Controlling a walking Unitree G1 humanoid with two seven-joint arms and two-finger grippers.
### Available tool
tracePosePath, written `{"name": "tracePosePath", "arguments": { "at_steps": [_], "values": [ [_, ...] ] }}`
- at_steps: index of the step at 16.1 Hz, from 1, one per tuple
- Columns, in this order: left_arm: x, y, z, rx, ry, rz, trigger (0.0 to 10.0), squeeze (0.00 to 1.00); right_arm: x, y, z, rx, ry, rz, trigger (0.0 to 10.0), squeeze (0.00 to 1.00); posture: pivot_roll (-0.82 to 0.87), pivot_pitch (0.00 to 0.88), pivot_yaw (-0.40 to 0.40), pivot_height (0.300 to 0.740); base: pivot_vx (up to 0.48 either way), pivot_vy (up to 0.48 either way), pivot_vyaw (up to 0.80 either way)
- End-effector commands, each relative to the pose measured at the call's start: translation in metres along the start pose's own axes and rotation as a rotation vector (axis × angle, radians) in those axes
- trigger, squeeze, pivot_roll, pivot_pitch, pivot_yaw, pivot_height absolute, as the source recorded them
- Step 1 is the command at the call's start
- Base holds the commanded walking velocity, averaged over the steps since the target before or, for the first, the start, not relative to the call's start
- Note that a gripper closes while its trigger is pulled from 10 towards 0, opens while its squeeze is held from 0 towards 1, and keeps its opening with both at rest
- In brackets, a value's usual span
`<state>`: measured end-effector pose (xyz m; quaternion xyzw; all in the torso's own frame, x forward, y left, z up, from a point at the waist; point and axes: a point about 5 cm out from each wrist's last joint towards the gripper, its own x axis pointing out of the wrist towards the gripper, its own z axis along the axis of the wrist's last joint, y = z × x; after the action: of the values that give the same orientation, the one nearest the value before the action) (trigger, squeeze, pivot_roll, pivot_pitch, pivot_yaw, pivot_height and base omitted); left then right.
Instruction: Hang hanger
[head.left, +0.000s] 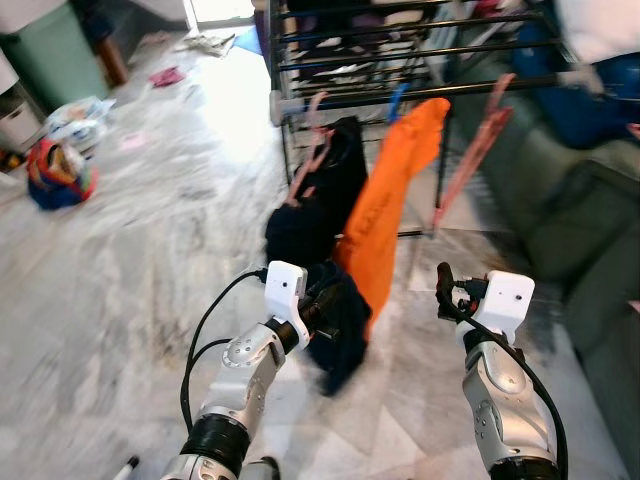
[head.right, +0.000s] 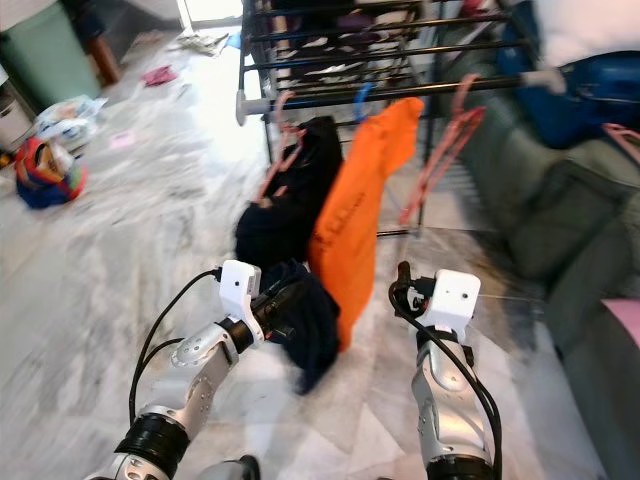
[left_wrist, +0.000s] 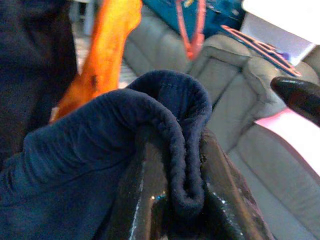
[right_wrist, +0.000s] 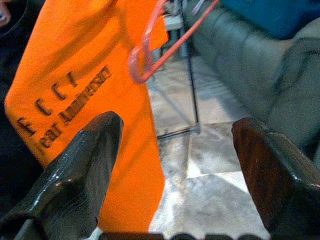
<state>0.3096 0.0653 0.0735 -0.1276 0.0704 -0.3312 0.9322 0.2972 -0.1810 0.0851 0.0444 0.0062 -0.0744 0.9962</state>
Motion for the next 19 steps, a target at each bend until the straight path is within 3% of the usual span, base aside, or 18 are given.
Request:
{"name": "tracePosePath", "arguments": {
  "at_steps": [1,16,19],
  "values": [
    [0.002,-0.001,0.01,0.02,-0.039,-0.02,10.0,0.0,0.0,0.002,0.007,-0.005,-0.033,0.006,10.0,0.0,-0.04,0.143,0.034,0.74,0.262,0.0,-0.8],
    [0.005,-0.004,0.009,0.013,-0.041,-0.016,10.0,0.0,0.007,0.011,0.019,-0.103,-0.08,0.088,10.0,0.0,-0.04,0.133,0.022,0.74,0.375,0.0,-0.06],
    [0.003,-0.001,0.01,0.017,-0.046,-0.008,10.0,0.0,0.006,0.014,0.019,-0.11,-0.079,0.097,10.0,0.0,-0.04,0.135,0.021,0.74,0.08,0.0,0.0]
  ]
}}
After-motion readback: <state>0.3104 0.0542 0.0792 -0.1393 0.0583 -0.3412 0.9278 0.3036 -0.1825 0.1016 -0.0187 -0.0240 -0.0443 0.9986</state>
